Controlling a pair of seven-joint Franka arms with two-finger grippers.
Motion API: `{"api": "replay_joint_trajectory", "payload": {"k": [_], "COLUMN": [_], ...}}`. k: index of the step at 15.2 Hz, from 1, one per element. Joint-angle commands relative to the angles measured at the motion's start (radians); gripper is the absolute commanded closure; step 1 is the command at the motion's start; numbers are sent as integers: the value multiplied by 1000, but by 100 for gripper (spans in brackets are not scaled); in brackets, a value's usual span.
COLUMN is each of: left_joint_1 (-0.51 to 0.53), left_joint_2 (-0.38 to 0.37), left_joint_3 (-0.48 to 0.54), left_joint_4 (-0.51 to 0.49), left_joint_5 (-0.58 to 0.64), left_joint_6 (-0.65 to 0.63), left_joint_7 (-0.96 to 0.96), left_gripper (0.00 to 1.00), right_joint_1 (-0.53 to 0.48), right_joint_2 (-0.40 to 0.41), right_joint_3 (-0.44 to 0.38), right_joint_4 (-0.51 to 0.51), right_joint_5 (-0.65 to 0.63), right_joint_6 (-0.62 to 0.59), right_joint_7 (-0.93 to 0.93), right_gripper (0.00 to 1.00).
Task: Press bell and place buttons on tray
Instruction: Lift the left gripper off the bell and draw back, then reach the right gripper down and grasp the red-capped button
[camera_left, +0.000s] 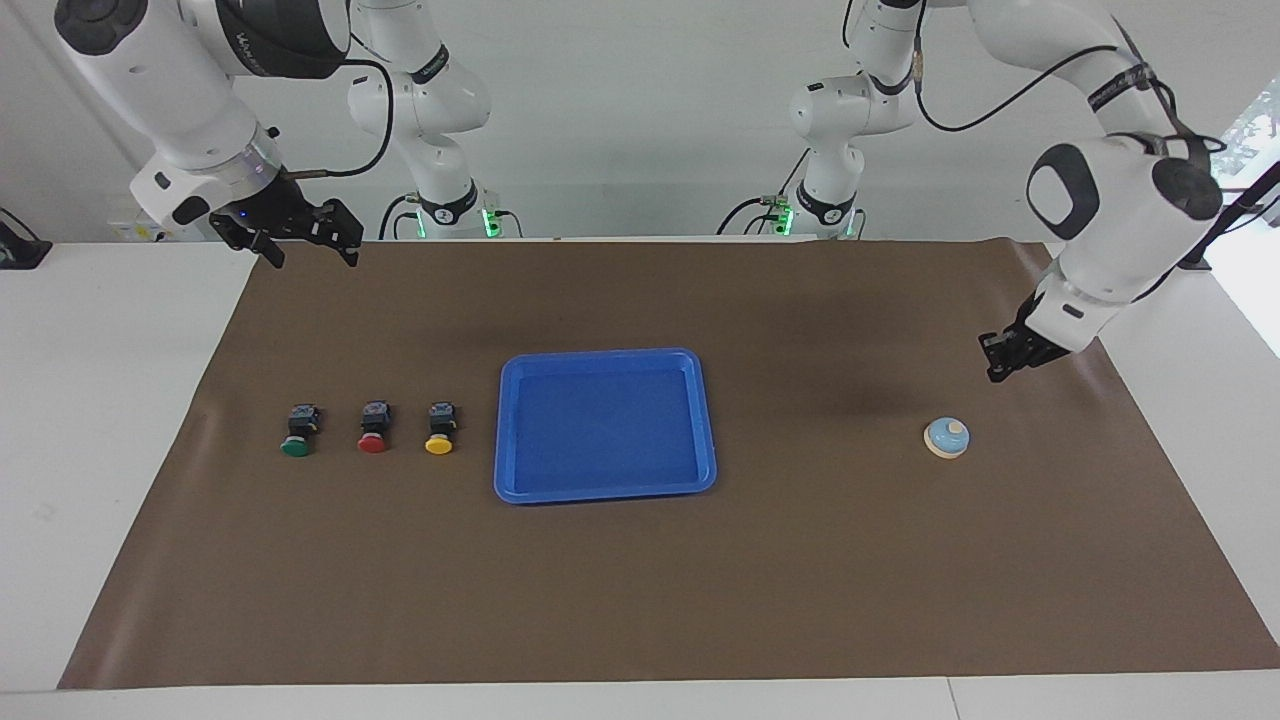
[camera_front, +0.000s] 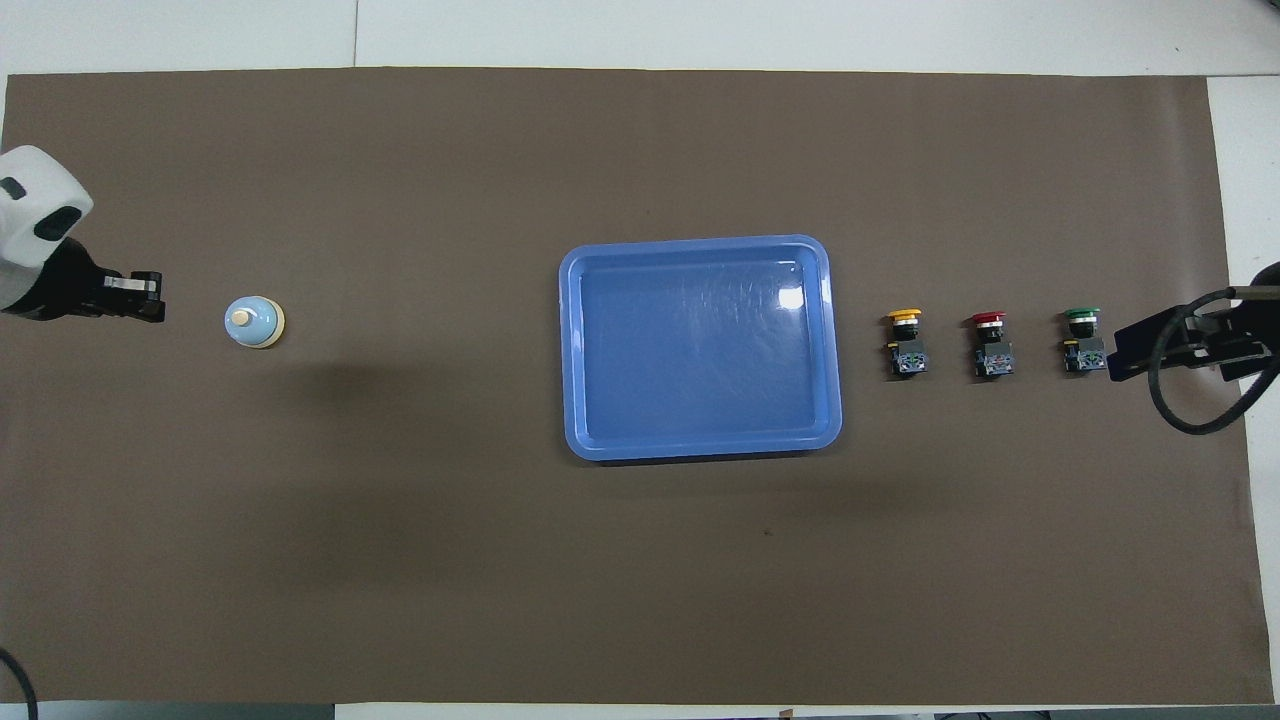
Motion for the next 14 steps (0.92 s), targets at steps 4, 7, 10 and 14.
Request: {"api": "replay_joint_trajectory", "payload": {"k": [4, 7, 10, 14], "left_joint_1": [7, 7, -3, -6], "left_joint_2": [-180, -202, -202, -200], "left_joint_3": [0, -2, -3, -10], "left_joint_4": [58, 68, 64, 65], "left_joint_5": [0, 0, 0, 1], "left_joint_6": [-272, -312, -302, -296], "left_joint_7": [-7, -2, -2, 1], "left_gripper": [0, 0, 0, 0], "right_joint_1": [-8, 4, 4, 1], "right_joint_2": [-14, -15, -16, -61], "right_joint_3": [2, 10, 10, 7], "right_joint_4": [-9, -9, -9, -149], "right_joint_5": [13, 13, 4, 4], "right_joint_6": [-6, -7, -7, 165], "right_joint_7": [-17, -42, -39, -55], "right_gripper": [0, 0, 0, 0]}}
